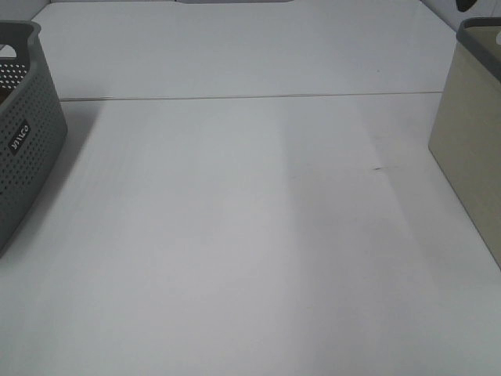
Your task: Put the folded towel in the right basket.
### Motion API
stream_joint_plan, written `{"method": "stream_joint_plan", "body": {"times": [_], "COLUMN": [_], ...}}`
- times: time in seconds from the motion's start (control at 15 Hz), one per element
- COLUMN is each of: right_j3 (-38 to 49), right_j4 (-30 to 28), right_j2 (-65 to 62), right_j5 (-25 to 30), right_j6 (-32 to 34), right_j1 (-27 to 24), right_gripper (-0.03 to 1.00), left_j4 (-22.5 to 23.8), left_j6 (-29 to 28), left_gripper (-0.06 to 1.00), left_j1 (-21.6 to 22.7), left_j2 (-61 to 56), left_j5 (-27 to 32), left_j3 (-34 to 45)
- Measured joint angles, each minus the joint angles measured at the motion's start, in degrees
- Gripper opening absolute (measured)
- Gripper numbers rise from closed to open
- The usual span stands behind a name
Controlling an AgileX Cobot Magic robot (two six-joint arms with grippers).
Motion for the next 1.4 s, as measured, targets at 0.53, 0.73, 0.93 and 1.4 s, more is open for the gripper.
{"method": "stream_joint_plan", "body": {"times": [0.53, 0.73, 0.93, 1.4], "right_j3": [9.9, 26.9, 41.4, 64.5], "right_j4": [-2.6, -4.2, -5.4, -6.7], "right_j2": [-16.9, -32.8, -48.0, -84.1], "right_j5": [-0.1, -1.1, -5.6, -11.1], "right_j6": [3.3, 4.1, 3.3, 0.9], "right_j1": [1.2, 1.2, 1.2, 1.2], "right_gripper": [0.97, 0.97, 0.97, 0.97], "left_j4": [0.0, 0.0, 0.0, 0.0], "left_j6": [0.0, 0.0, 0.0, 0.0], "left_gripper": [0.98, 0.98, 0.98, 0.98], "left_j1": [0.0, 0.0, 0.0, 0.0], "left_j2": [0.0, 0.0, 0.0, 0.0], "left_j5": [0.0, 0.0, 0.0, 0.0], "left_j3": [0.0, 0.0, 0.0, 0.0]}}
